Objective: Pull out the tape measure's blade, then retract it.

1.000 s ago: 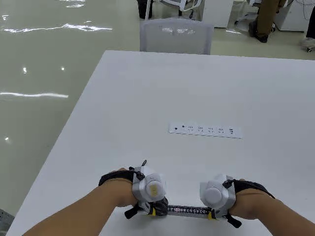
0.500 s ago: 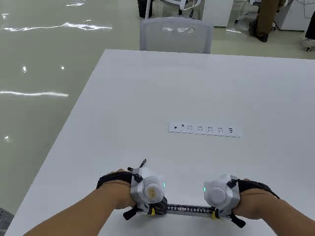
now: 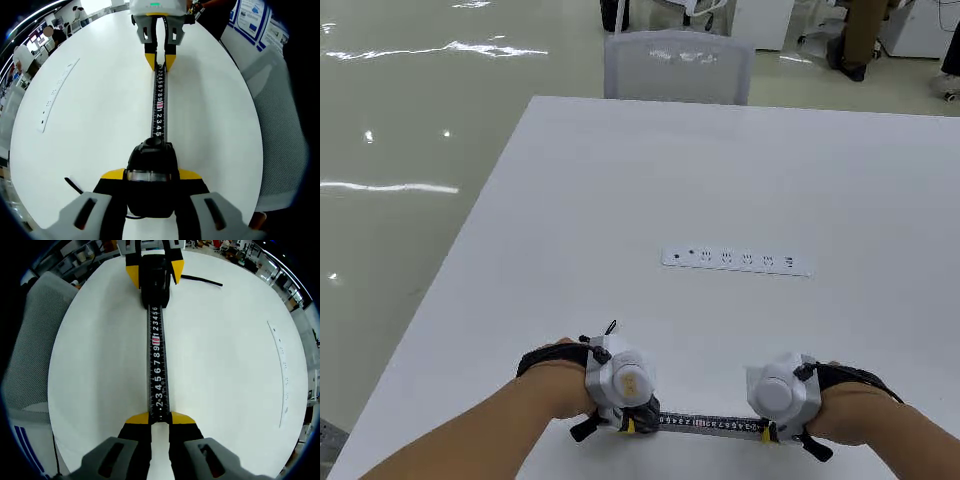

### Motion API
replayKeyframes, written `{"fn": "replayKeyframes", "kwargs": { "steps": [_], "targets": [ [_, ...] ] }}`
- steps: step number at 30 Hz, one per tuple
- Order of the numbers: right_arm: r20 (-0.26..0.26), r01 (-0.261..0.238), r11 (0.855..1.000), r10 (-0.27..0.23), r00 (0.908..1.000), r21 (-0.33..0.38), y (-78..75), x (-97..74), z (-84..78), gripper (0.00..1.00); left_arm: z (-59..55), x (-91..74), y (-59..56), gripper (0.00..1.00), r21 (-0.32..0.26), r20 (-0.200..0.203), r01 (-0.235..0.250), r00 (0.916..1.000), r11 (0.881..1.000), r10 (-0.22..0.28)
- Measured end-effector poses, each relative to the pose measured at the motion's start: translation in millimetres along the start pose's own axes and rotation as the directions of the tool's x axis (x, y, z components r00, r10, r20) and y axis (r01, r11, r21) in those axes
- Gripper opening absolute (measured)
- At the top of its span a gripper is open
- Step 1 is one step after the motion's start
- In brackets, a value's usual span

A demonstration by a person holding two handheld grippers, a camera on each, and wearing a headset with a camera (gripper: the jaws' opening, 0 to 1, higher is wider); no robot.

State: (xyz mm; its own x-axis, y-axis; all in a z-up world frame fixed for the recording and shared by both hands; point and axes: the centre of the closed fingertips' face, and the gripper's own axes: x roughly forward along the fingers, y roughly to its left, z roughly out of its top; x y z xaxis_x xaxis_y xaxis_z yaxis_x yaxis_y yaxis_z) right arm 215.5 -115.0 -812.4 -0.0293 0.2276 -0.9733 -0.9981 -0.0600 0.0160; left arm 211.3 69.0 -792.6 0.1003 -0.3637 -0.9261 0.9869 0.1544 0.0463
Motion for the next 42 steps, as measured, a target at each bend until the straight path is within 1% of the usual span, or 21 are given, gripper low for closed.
{"fn": "replayKeyframes", "kwargs": {
  "steps": [4, 8, 13, 18, 25, 31, 34, 37, 40, 42],
  "targets": [
    [-0.001, -0.002, 1.000, 0.002, 1.0000, -0.004, -1.7, 1.9, -2.1, 0.11, 1.2, -1.6, -1.3, 0.31, 0.000, -0.001, -0.001, 1.0000, 1.000, 0.001],
    [-0.003, -0.001, 1.000, 0.001, 1.0000, -0.007, -0.7, -1.8, -3.8, 0.11, 3.0, -3.8, -2.7, 0.31, 0.000, -0.001, -0.001, 1.0000, 1.000, 0.001],
    [-0.008, 0.000, 1.000, 0.000, 1.0000, -0.003, -3.4, 0.0, -12.2, 0.11, 3.6, -5.0, -3.0, 0.31, -0.002, 0.000, -0.003, 1.0000, 1.000, 0.003],
    [-0.013, 0.003, 1.000, -0.003, 0.9999, 0.008, -3.2, -1.7, -17.1, 0.11, 3.3, -5.0, -2.6, 0.31, 0.000, -0.001, 0.001, 1.0000, 1.000, -0.001],
    [-0.024, 0.003, 1.000, -0.003, 0.9997, 0.001, 0.1, -6.1, -18.9, 0.11, 2.6, -4.8, -2.4, 0.31, 0.002, -0.002, -0.001, 1.0000, 1.000, 0.001],
    [-0.030, 0.004, 1.000, -0.003, 0.9995, 0.011, -1.1, -6.9, -27.2, 0.11, 0.4, -2.2, -0.6, 0.31, 0.000, -0.004, -0.002, 1.0000, 1.000, 0.002],
    [-0.036, 0.004, 1.000, -0.003, 0.9993, 0.010, -0.5, -8.5, -29.1, 0.11, 1.4, -3.4, -1.5, 0.31, 0.000, -0.005, -0.002, 1.0000, 1.000, 0.002],
    [-0.033, 0.001, 1.000, -0.001, 0.9994, 0.026, -0.3, -10.4, -32.1, 0.11, 0.7, -2.5, -1.0, 0.31, -0.002, -0.005, -0.002, 1.0000, 1.000, 0.002],
    [-0.042, -0.001, 1.000, 0.002, 0.9991, 0.021, -1.6, -10.4, -37.6, 0.11, 0.2, -1.7, -0.3, 0.31, -0.001, -0.004, -0.001, 1.0000, 1.000, 0.001],
    [-0.045, -0.001, 1.000, 0.002, 0.9990, 0.023, -0.9, -10.9, -37.8, 0.11, 0.5, -2.0, -0.5, 0.31, -0.001, -0.005, -0.001, 1.0000, 1.000, 0.001]
  ]
}}
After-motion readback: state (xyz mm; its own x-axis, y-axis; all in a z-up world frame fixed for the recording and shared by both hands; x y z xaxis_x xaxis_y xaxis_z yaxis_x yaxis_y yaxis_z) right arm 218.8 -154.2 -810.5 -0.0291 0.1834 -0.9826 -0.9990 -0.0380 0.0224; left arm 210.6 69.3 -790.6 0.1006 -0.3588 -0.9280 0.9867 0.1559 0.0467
